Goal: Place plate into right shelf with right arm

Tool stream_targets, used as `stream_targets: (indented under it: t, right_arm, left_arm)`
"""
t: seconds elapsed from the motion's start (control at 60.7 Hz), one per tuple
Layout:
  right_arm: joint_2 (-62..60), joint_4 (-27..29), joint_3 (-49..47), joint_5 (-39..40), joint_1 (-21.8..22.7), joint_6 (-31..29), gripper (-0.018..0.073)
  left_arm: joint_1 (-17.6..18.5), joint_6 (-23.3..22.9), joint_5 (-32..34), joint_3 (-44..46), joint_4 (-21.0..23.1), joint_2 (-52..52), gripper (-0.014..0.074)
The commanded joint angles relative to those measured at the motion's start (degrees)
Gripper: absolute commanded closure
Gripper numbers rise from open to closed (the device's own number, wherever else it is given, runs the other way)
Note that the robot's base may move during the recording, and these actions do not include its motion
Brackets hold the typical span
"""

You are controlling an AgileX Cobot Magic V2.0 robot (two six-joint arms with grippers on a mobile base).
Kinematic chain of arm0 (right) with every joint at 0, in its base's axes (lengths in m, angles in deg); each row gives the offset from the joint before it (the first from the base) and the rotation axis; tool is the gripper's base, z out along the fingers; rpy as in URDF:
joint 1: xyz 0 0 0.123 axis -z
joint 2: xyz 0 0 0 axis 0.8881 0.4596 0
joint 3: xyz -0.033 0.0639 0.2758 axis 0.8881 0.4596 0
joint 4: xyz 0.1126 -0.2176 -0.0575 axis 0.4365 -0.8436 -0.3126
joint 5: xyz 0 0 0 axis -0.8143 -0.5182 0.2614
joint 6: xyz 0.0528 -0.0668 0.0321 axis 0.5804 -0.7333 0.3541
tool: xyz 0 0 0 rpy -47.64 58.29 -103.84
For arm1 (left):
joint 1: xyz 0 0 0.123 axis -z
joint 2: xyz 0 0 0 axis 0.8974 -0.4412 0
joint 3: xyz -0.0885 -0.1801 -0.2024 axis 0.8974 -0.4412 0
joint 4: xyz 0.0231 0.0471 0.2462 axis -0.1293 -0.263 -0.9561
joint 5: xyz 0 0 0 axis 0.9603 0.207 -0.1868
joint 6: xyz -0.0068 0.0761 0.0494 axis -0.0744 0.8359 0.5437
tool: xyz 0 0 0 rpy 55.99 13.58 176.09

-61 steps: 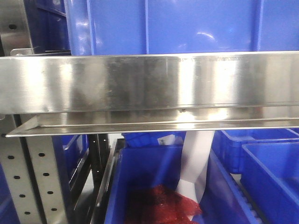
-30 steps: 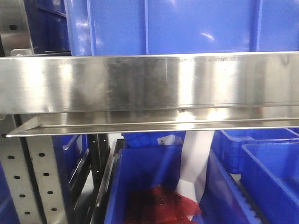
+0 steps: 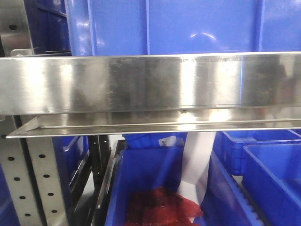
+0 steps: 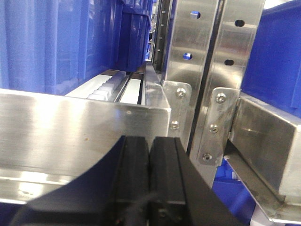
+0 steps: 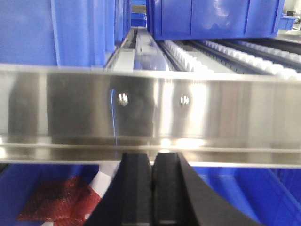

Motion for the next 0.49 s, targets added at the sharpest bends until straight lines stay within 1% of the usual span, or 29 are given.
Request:
stream_targets:
  t: [0.0,0.264,0.478]
  right_arm:
    - [-0.9,0.1,-0.1,6.1,0.4,-0.6,0.0513]
    - [-0.9,0.1,-0.1,8.8,0.4,-0.6,0.0513]
    - [-0.9,0.1,-0.1,8.8,0.4,-0.6,0.0513]
  left_arm:
    - [0.1,-0.3,5.1,-0.4,0.0,0.6,0.0643]
    - [0.1,-0.3,5.1,-0.4,0.0,0.6,0.0643]
    - [0.1,-0.3,5.1,-0.4,0.0,0.6,0.0643]
